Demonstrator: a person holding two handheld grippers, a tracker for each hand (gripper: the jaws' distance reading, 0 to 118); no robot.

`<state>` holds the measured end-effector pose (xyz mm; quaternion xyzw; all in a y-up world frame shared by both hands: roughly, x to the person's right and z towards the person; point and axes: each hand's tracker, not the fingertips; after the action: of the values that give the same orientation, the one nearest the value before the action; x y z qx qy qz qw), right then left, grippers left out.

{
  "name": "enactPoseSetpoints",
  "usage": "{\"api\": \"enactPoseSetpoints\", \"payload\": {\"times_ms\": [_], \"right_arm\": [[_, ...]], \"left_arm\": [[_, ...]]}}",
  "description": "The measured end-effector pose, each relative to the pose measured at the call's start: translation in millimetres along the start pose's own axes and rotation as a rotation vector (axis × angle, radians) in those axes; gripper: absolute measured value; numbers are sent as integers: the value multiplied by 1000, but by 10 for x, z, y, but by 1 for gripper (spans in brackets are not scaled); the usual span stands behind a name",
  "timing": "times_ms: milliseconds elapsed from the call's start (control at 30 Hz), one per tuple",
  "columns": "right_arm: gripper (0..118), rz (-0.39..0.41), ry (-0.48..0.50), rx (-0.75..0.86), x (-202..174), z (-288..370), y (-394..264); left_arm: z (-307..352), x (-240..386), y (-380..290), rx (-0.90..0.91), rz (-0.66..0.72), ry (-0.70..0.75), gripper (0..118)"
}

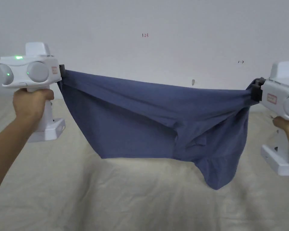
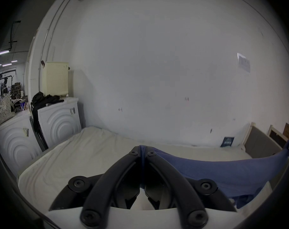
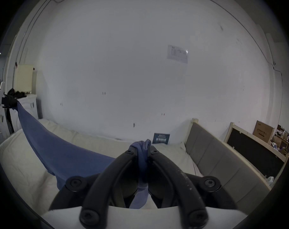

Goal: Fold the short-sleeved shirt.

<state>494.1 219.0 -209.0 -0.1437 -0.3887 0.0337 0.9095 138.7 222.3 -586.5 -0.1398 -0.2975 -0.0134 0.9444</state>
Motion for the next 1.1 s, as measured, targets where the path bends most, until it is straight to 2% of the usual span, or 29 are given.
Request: {"api": "enactPoseSetpoints", "payload": {"times_ms": [267, 667, 900, 1100], "right_arm": [[11, -75, 31, -179, -184, 10, -1116], [11, -145, 27, -417, -156, 1131, -2682], [11, -178, 9, -536, -63, 1730, -3425], [11, -193, 15, -701, -43, 1953, -3997]], "left_arm": [[106, -184, -1239, -181, -23, 6, 4], [1446, -625, -3115, -473, -45, 2, 4], [2083, -669, -3853, -602, -104, 13, 4], [2250, -769, -4226, -722, -123, 30, 4]]}}
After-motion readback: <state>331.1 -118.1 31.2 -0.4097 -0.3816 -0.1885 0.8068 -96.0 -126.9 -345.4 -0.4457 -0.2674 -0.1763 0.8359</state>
